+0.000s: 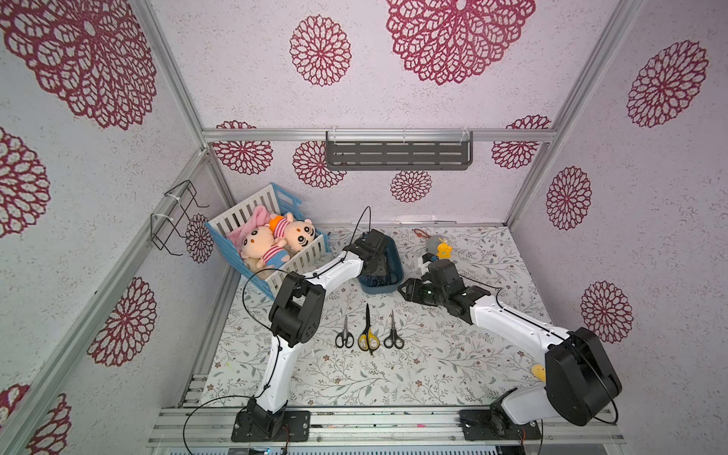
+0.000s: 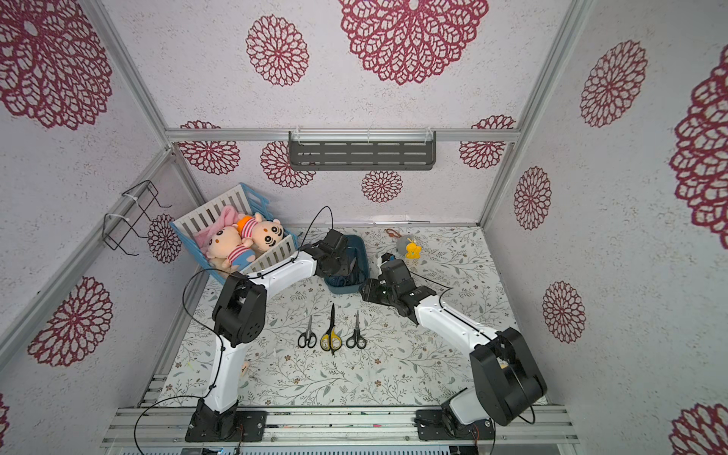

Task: Take the scissors out of the storage box
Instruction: Pick up the scissors from the storage box.

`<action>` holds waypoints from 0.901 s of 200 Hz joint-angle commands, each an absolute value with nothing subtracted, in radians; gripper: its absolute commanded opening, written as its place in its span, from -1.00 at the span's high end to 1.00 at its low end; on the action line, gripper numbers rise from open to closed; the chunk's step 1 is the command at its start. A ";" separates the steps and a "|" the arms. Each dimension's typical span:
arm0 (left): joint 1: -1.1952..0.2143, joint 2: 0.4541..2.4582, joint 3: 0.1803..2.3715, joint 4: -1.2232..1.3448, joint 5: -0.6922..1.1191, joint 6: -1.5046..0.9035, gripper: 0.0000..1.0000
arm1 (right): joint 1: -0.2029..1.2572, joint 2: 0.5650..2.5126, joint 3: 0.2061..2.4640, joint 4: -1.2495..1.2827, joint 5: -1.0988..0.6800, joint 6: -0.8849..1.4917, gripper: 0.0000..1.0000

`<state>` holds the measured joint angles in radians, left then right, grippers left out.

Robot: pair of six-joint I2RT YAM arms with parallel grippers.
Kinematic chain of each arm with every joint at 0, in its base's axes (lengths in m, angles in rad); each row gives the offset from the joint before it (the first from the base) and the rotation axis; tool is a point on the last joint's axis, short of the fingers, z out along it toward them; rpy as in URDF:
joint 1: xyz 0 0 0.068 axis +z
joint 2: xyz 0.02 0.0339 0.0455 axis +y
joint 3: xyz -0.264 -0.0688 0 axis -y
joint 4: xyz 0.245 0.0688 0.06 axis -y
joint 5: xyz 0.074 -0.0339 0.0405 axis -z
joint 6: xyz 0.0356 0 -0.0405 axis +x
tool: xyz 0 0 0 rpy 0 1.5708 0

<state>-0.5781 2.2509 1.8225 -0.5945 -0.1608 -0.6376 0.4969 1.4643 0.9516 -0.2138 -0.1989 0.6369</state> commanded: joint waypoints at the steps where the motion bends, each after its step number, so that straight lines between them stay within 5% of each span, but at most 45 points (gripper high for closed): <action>1: -0.580 2.286 1.849 -0.614 -0.139 -0.668 -0.20 | 0.484 1.477 1.000 -0.226 -0.201 0.606 0.01; 180: -0.529 2.507 2.000 -0.651 0.032 -0.709 0.57 | 0.423 1.563 1.096 -0.247 -0.299 0.596 0.02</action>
